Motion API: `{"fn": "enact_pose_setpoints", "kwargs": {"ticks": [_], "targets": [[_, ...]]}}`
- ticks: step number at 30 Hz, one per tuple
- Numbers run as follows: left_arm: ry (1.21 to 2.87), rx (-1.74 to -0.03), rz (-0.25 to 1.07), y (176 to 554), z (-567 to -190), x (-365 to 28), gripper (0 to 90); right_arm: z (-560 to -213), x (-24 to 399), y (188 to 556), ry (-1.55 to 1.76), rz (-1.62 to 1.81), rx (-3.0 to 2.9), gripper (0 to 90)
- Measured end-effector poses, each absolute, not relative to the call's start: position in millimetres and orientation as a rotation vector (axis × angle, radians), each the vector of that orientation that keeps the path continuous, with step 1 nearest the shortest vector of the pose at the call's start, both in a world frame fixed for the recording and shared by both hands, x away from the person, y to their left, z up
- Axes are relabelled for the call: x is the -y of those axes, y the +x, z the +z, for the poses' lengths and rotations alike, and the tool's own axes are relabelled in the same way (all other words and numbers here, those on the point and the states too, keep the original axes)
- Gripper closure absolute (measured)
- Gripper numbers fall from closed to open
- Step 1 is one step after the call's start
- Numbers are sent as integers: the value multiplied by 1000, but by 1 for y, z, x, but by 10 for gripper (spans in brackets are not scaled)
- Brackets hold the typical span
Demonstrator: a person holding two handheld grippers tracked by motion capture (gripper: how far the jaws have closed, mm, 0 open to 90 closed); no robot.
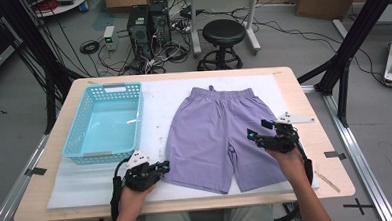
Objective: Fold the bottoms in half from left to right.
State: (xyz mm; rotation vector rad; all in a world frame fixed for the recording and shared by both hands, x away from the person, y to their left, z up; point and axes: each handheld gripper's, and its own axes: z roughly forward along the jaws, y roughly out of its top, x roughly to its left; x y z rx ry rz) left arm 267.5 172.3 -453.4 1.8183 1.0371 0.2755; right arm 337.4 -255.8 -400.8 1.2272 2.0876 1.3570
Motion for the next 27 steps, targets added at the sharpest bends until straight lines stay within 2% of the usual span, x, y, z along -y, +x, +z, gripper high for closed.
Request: {"fn": "enact_pose_setpoints", "kwargs": {"ticks": [7, 17, 27], "targets": [[1837, -997, 272, 269, -450, -172, 874, -397, 237, 359, 1253, 1408, -2085, 282], [1827, -975, 265, 270, -450, -178, 873, -385, 176, 401, 1173, 1326, -2199, 307], [1809, -951, 262, 268, -446, -178, 873, -395, 131, 433, 1159, 1273, -2294, 311]]}}
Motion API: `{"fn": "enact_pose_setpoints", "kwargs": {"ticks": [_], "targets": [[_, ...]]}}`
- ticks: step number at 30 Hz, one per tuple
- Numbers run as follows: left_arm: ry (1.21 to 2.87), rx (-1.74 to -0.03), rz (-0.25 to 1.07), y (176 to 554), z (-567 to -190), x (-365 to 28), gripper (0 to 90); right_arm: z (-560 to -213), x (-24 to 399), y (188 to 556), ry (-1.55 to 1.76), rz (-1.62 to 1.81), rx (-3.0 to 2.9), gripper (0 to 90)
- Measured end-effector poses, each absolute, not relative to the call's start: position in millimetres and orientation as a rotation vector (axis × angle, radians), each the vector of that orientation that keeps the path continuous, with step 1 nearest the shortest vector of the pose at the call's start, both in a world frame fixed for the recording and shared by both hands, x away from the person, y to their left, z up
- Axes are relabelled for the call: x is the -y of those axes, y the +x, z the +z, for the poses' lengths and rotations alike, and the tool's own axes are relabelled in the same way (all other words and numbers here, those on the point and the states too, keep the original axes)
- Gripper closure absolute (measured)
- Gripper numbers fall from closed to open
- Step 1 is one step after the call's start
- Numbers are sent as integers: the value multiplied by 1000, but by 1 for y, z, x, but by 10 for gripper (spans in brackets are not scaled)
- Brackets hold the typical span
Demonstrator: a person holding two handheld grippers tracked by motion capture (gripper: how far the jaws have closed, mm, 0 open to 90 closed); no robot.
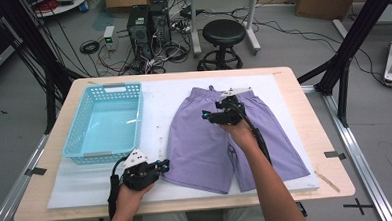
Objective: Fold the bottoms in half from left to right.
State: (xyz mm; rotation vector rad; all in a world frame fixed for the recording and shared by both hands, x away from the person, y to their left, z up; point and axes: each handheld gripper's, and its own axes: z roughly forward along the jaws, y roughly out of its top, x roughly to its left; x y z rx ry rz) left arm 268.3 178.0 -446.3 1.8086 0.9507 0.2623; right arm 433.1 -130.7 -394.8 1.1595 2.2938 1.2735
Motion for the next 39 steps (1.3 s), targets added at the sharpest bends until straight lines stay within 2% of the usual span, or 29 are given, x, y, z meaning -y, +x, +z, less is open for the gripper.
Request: {"fn": "enact_pose_setpoints", "kwargs": {"ticks": [8, 21, 30, 36, 39], "targets": [[1791, -942, 262, 265, -443, -182, 873, -404, 96, 450, 1126, 1232, -2348, 315], [1799, -946, 236, 262, -446, -184, 872, -415, 51, 476, 1126, 1157, -2410, 418], [1811, -954, 231, 261, -449, -184, 872, -435, 20, 480, 1126, 1065, -2481, 432], [1809, -963, 231, 261, -449, -187, 872, -442, 0, 475, 1055, 921, -2487, 572], [1808, -967, 231, 261, -449, -187, 872, -442, -3, 473, 1057, 911, -2478, 707]]}}
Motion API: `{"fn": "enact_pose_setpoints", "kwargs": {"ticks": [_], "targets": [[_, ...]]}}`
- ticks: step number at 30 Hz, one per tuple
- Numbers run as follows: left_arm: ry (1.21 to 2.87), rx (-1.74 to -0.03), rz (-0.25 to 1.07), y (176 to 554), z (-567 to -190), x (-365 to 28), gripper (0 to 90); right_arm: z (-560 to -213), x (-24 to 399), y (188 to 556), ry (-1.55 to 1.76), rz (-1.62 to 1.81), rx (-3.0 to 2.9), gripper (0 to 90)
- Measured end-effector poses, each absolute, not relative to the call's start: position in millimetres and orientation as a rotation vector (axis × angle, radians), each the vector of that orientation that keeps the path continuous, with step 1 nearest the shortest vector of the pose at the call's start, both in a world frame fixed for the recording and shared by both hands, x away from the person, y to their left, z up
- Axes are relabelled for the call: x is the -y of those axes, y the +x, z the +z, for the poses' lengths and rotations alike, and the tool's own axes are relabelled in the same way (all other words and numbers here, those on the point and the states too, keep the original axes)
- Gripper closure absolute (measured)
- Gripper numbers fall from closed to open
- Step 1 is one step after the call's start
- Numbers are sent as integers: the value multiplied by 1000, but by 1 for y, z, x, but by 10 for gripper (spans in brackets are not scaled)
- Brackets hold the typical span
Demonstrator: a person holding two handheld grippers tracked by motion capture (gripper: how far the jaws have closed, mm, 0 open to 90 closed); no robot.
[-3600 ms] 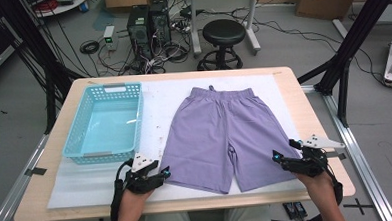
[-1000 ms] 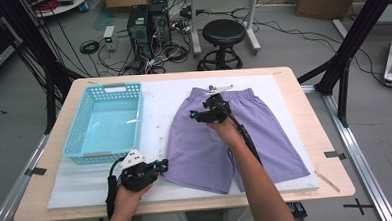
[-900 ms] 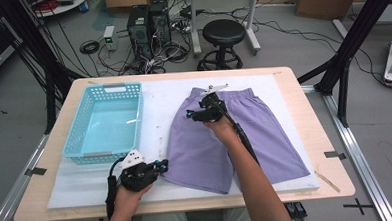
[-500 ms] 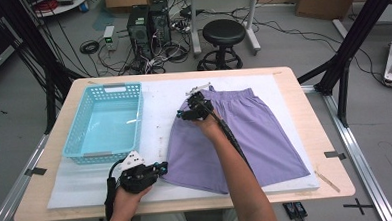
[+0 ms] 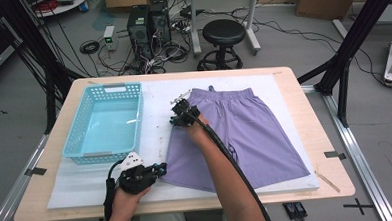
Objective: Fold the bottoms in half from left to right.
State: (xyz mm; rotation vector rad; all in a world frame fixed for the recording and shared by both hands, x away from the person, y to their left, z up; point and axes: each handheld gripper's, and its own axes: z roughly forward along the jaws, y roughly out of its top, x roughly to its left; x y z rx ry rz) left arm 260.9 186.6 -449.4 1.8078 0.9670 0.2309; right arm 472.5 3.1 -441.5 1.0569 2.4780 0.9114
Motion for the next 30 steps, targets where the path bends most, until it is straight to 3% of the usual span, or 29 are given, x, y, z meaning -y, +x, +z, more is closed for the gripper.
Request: {"fn": "enact_pose_setpoints", "kwargs": {"ticks": [6, 20, 30], "targets": [[1806, -973, 237, 260, -449, -187, 872, -441, -7, 469, 1035, 888, -2481, 880], [1658, -886, 119, 269, -425, -163, 872, -398, 40, 467, 1116, 1046, -2395, 889], [1672, -745, 58, 286, -391, -101, 872, -368, 114, 462, 1197, 1135, -2295, 889]]}}
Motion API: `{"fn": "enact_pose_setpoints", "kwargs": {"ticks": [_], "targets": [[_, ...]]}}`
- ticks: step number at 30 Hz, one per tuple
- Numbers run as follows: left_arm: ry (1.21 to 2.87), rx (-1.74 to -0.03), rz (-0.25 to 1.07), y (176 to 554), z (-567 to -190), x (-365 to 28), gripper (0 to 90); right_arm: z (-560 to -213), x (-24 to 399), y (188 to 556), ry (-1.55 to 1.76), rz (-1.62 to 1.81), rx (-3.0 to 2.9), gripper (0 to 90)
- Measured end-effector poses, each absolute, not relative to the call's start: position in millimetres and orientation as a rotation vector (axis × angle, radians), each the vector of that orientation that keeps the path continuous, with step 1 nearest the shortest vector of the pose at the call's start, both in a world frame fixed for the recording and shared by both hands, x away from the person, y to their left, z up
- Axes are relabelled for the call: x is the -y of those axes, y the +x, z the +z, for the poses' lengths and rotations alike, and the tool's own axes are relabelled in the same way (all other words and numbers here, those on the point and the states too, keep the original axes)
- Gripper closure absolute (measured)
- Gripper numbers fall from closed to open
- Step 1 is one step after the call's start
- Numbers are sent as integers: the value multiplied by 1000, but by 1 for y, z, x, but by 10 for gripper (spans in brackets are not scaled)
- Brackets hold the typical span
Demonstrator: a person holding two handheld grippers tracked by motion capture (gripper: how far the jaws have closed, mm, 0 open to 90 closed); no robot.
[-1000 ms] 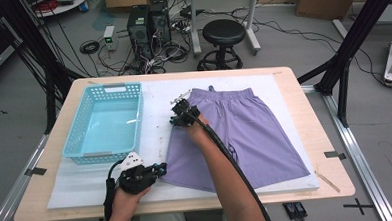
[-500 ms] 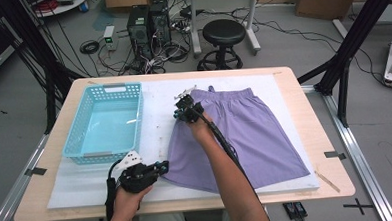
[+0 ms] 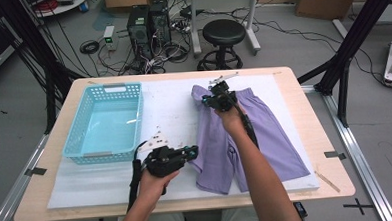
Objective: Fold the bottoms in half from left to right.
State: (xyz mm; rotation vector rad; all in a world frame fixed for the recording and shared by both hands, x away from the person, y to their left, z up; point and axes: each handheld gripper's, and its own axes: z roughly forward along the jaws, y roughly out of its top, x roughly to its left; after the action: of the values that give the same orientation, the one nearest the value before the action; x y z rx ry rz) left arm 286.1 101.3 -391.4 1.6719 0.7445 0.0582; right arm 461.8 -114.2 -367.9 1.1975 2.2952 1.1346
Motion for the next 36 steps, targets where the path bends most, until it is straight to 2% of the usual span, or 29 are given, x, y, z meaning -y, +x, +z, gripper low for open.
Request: {"fn": "enact_pose_setpoints", "kwargs": {"ticks": [9, 19, 36], "targets": [[1701, -632, -20, 297, -377, -33, 869, -356, 179, 454, 1267, 1195, -2212, 889], [1729, -590, -74, 310, -376, 12, 863, -351, 222, 451, 1298, 1185, -2164, 889], [1802, -594, -140, 325, -401, 77, 848, -366, 282, 462, 1439, 1032, -2130, 889]]}}
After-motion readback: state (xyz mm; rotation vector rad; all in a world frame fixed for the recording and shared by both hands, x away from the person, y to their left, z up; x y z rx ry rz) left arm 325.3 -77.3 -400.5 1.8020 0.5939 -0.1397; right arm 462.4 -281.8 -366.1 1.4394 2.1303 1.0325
